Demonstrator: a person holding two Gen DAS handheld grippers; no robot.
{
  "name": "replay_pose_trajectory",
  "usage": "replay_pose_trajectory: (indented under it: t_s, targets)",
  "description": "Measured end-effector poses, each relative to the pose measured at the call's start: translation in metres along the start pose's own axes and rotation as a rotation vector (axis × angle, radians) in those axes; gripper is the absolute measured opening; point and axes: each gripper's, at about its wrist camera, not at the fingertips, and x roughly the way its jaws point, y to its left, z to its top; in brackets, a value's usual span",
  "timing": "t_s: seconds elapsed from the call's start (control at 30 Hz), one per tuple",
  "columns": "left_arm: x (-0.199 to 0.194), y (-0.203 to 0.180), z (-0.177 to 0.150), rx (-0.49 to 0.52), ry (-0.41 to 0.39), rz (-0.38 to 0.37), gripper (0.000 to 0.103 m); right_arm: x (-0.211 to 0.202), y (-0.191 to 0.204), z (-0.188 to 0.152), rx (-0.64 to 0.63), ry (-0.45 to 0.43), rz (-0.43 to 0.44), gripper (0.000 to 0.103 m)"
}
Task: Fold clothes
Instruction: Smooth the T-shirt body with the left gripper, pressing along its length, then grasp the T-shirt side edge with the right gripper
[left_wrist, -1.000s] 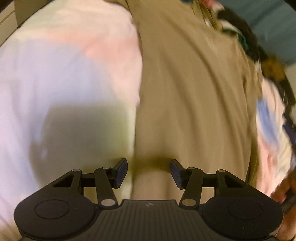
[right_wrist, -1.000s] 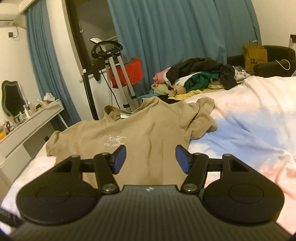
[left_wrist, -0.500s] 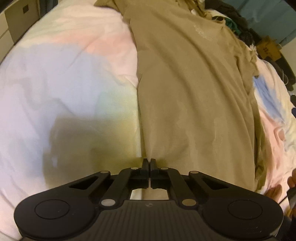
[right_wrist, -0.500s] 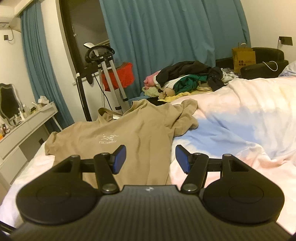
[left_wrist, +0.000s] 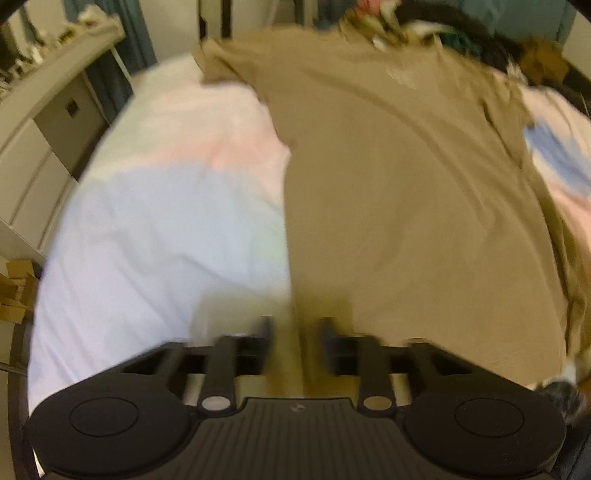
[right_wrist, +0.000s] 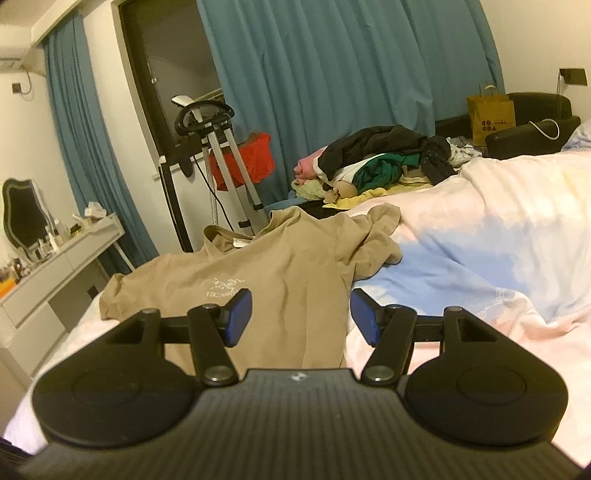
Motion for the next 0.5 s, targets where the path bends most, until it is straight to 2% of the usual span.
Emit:
replay_pose_trajectory:
  t_s: [0.07, 0.23, 0.3, 0.4, 0.5]
  targets:
    - [-0.016, -0.009, 0.001, -0.017, -0.055, 0.006, 0.058, 0.0, -0.004, 0.001, 0.029, -0.004, 0.011, 0.062]
    - [-0.044, -0.035, 0.013, -0.043, -0.258, -0.01, 0.08, 0.009, -0.022, 0.007, 0.13, -0.009, 0.047, 0.062]
    - [-0.043, -0.045, 0.019, -0.057, -0.327, -0.038, 0.082, 0.017, -0.037, 0.011, 0.198, -0.015, 0.048, 0.062]
    - [-0.026, -0.072, 0.036, -0.084, -0.387, -0.113, 0.084, 0.042, -0.072, 0.019, 0.381, -0.011, 0.06, 0.062]
    - [0.014, -0.092, 0.054, -0.114, -0.402, -0.168, 0.085, 0.073, -0.109, 0.018, 0.556, 0.006, 0.099, 0.061]
